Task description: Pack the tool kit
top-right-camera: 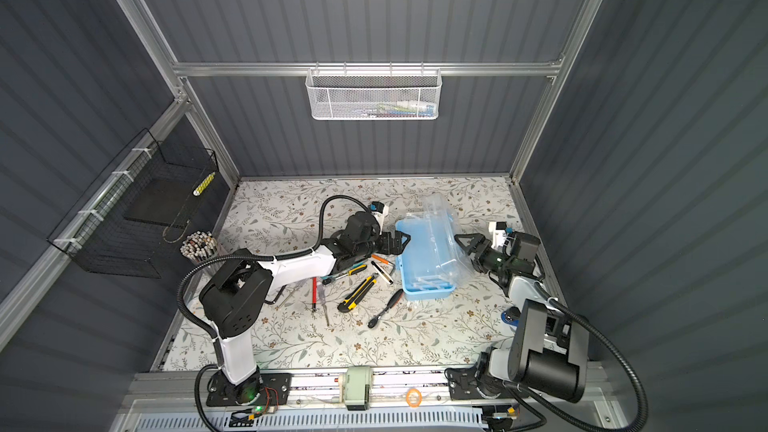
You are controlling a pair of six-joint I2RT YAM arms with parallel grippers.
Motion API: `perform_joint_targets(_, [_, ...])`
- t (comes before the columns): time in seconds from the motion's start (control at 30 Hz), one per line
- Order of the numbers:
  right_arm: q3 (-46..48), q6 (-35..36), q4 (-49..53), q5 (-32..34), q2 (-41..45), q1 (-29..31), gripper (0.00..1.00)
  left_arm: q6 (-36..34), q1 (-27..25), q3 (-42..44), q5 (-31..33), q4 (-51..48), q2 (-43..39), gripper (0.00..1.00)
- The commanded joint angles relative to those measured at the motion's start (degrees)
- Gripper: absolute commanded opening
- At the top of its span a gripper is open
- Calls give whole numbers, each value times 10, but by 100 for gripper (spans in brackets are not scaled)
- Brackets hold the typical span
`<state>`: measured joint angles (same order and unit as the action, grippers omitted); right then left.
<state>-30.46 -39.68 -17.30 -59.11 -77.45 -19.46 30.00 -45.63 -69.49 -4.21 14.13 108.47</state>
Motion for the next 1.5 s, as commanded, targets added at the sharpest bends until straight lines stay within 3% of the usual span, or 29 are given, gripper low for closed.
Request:
perform_joint_targets(0.0, [9,-33,-63,-34,-14,-10,82,-7,5,-3,-22,8,-8,100])
perform_joint_targets(0.4, [22,-105,-176,-53,-81,-24,84,-24,5,-7,-40,-7,-31,100])
perform_joint_targets(0.73, [47,-231,-373,-69,-160,-31,84,-26,5,-5,-38,-2,-20,100])
perform_joint_targets(1.13, [45,-211,-324,-68,-126,-32,84,-32,5,-10,-19,-19,1,100])
perform_joint_targets(1.27, [52,-234,-358,-70,-130,-32,84,-29,5,-1,-43,8,-11,97])
perform_joint_targets(1.47, [60,-269,-410,-70,-142,-32,84,-40,5,-19,-34,-32,-8,93])
